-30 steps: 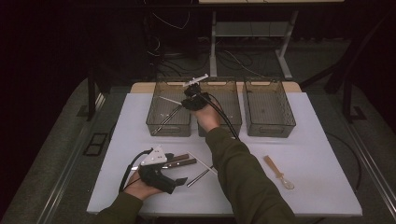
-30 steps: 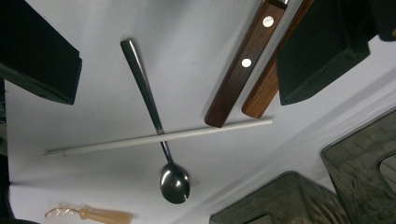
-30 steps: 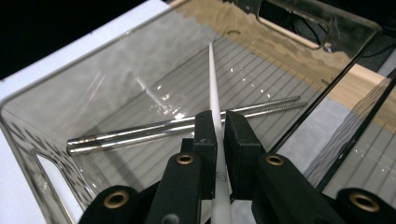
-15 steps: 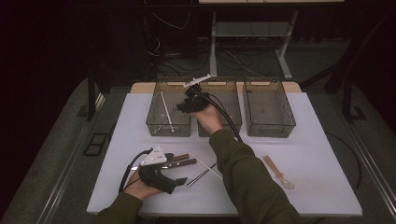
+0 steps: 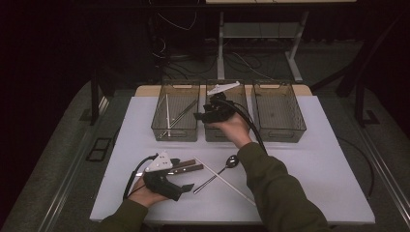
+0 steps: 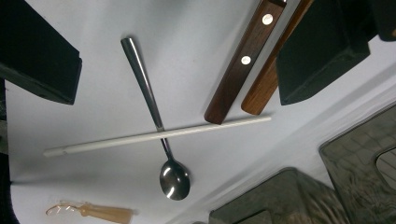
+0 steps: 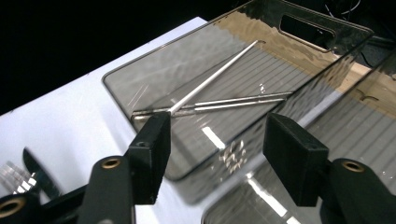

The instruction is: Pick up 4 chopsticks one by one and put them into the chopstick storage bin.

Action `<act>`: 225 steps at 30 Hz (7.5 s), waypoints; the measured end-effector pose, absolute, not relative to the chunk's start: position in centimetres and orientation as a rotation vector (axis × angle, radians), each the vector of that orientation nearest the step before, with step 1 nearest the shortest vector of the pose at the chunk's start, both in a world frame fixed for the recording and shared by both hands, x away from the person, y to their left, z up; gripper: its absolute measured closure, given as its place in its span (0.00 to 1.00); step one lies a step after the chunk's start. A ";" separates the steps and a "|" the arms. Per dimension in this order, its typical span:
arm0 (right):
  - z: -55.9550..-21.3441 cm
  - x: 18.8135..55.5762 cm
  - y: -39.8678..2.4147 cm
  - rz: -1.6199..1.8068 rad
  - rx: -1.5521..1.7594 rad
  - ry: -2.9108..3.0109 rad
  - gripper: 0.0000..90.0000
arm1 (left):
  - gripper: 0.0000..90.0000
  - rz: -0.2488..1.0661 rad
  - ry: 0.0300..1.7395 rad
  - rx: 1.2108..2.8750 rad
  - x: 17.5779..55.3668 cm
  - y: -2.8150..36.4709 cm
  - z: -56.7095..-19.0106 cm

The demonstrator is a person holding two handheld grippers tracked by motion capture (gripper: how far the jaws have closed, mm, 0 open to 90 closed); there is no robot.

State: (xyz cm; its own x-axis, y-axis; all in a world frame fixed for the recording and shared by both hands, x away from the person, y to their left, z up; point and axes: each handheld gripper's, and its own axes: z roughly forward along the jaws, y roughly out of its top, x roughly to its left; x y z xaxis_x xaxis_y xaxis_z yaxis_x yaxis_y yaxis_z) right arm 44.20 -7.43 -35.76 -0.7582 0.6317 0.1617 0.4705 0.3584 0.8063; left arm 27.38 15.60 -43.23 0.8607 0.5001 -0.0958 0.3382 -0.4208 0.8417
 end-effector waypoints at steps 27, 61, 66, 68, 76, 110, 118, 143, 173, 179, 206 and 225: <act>-37.2 36.5 -14.9 1.396 0.921 2.483 0.37 | 0.00 0.222 0.632 2.035 27.4 15.6 -43.3; -42.2 26.2 -22.0 1.275 0.892 2.631 0.60 | 0.00 0.232 0.636 2.045 27.4 15.5 -43.3; -43.0 25.4 -21.1 1.237 0.846 2.691 0.68 | 0.00 0.236 0.627 2.049 27.4 15.5 -43.3; -43.1 25.2 -20.6 1.229 0.832 2.708 0.72 | 0.00 0.236 0.625 2.048 27.4 15.5 -43.3; -43.9 25.0 -19.4 1.193 0.789 2.772 0.81 | 0.00 0.234 0.622 2.052 27.3 15.4 -43.3; -44.8 24.8 -19.3 1.069 0.803 2.684 0.92 | 0.00 0.235 0.618 2.060 27.3 15.3 -43.4; -44.8 24.6 -19.2 1.058 0.803 2.668 0.93 | 0.00 0.236 0.616 2.062 27.3 15.3 -43.4; -42.2 25.9 -21.6 1.221 0.847 2.606 0.93 | 0.00 0.230 0.614 2.055 27.3 15.3 -43.3; -39.1 27.4 -23.5 1.501 0.905 2.457 0.93 | 0.00 0.228 0.614 2.055 27.3 15.3 -43.3; -38.1 28.0 -23.3 1.518 0.887 2.438 0.93 | 0.00 0.227 0.616 2.055 27.4 15.3 -43.3; -34.4 33.8 -19.0 1.461 0.876 2.288 0.93 | 0.00 0.230 0.627 2.038 27.5 15.4 -43.4; -34.2 41.9 -10.2 1.343 0.966 2.280 0.93 | 0.00 0.232 0.612 2.034 27.4 15.3 -43.3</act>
